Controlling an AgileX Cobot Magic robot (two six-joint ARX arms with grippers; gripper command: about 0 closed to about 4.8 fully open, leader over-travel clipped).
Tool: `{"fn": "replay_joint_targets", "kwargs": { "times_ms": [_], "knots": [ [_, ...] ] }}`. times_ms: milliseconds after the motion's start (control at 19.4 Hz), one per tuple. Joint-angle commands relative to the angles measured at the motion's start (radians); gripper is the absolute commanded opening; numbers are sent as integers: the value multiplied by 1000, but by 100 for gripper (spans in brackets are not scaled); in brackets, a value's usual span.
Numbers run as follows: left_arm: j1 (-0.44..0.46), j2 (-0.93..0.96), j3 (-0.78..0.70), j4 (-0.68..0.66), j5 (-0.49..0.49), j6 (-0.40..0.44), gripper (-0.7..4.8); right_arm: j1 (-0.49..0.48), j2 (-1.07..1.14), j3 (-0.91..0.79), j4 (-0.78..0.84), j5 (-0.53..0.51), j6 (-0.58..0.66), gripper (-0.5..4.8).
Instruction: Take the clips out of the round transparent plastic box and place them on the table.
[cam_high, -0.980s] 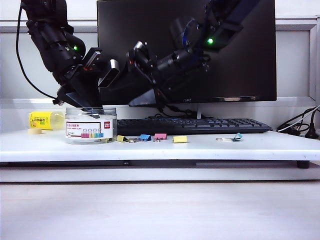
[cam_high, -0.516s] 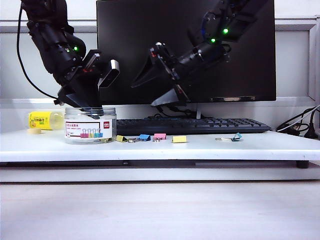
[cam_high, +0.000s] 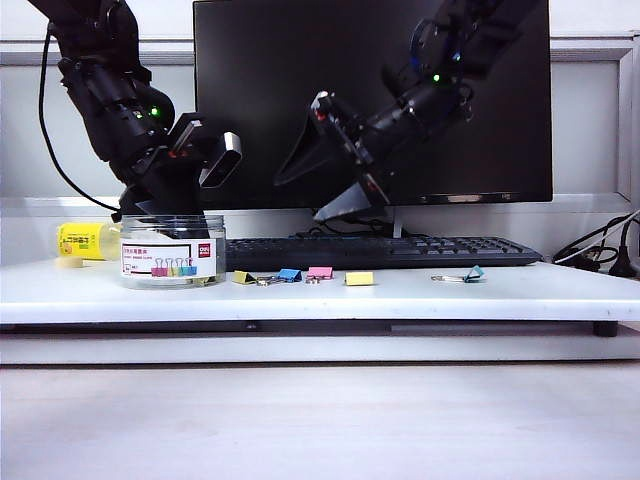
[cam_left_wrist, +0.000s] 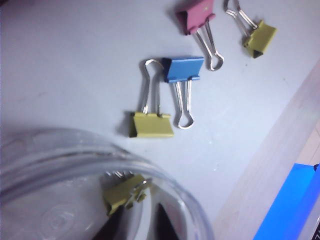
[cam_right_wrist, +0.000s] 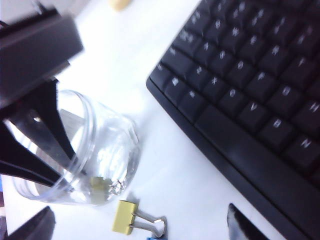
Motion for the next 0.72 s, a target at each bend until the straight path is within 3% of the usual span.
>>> {"fn": "replay_joint_targets", "kwargs": {
  "times_ms": [52, 155, 413, 722],
  "knots": [
    [-2, -2, 3, 2, 10, 12, 84, 2, -11, 3, -3, -67, 1, 441],
    [-2, -2, 3, 2, 10, 12, 84, 2, -11, 3, -20, -163, 1, 441],
    [-2, -2, 3, 11, 10, 14, 83, 2, -13, 3, -30, -257, 3, 441],
    [-2, 22, 3, 27, 10, 8, 82, 3, -13, 3, -47, -270, 3, 441]
  ]
}}
